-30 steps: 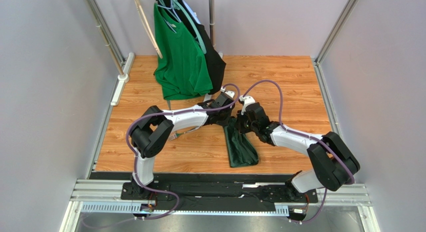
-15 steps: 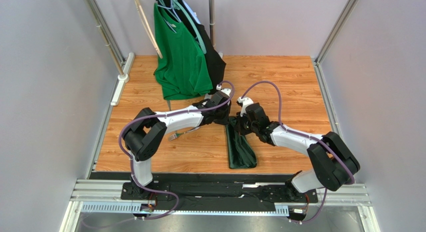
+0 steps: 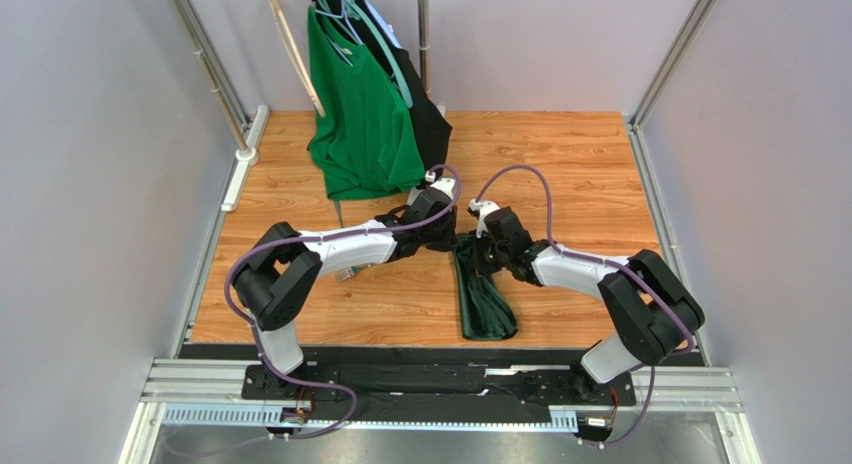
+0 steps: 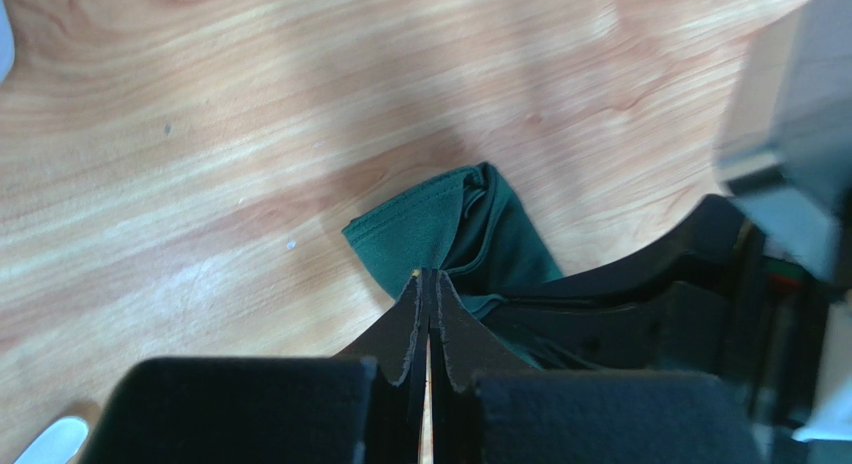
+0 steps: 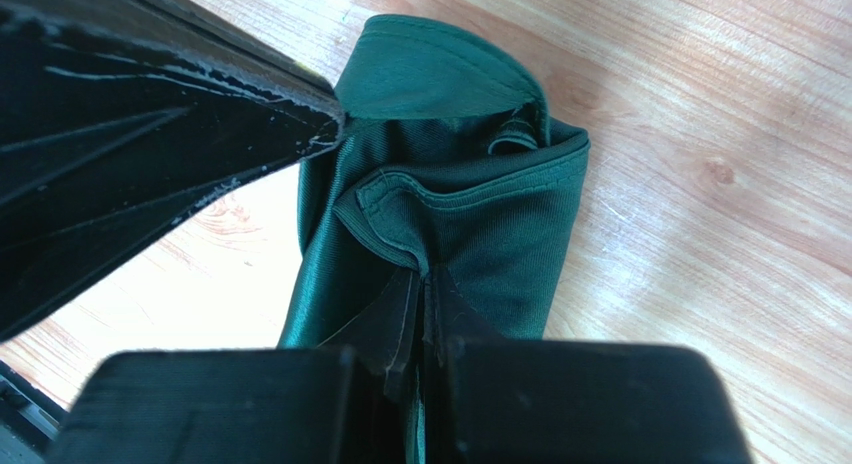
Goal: Fold the napkin into a case and place the utensils inside
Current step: Stuff the top corner of the square-folded napkin into the folded napkin.
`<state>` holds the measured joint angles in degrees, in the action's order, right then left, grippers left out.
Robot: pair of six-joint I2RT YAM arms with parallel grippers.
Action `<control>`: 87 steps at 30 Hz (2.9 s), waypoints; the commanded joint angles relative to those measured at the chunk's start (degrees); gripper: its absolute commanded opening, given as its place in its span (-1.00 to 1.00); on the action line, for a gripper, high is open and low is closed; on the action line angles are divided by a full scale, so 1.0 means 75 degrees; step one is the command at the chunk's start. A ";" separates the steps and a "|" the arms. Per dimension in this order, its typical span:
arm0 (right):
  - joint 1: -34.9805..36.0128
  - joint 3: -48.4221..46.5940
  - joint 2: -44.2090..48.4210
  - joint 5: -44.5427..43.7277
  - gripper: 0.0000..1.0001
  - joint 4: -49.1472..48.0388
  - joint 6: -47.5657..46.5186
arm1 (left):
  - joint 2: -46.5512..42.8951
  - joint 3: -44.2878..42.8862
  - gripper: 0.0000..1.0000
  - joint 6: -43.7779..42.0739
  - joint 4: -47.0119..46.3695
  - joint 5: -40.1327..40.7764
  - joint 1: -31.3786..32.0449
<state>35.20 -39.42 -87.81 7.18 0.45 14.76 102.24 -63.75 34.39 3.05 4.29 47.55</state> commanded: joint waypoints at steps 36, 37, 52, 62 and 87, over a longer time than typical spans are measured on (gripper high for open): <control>0.0018 -0.0898 -0.0796 -0.1342 -1.00 -0.1195 0.5027 | -0.0541 0.1420 -1.00 0.0535 -0.1590 -0.0269 0.0023; 0.0018 -0.0780 -0.0749 -0.1390 -1.00 -0.1382 0.5120 | -0.0553 0.1456 -1.00 0.0535 -0.1625 -0.0233 0.0023; 0.0205 -0.0628 -0.1311 -0.0828 -1.00 -0.2684 0.4840 | -0.0272 0.0672 -1.00 -0.0120 -0.0443 -0.0280 -0.0164; 0.0217 -0.0475 -0.1663 -0.0805 -1.00 -0.2919 0.4782 | -0.1172 0.0951 0.09 -0.0157 0.0085 -0.0105 -0.0328; 0.0626 -0.1458 -0.2003 -0.0899 -1.00 -0.1619 0.3903 | 0.0208 0.1199 -0.86 0.1121 -0.0289 -0.0854 -0.1324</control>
<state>38.52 -46.68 -101.49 1.93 -14.44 46.96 101.41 -53.52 43.18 1.23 0.36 37.65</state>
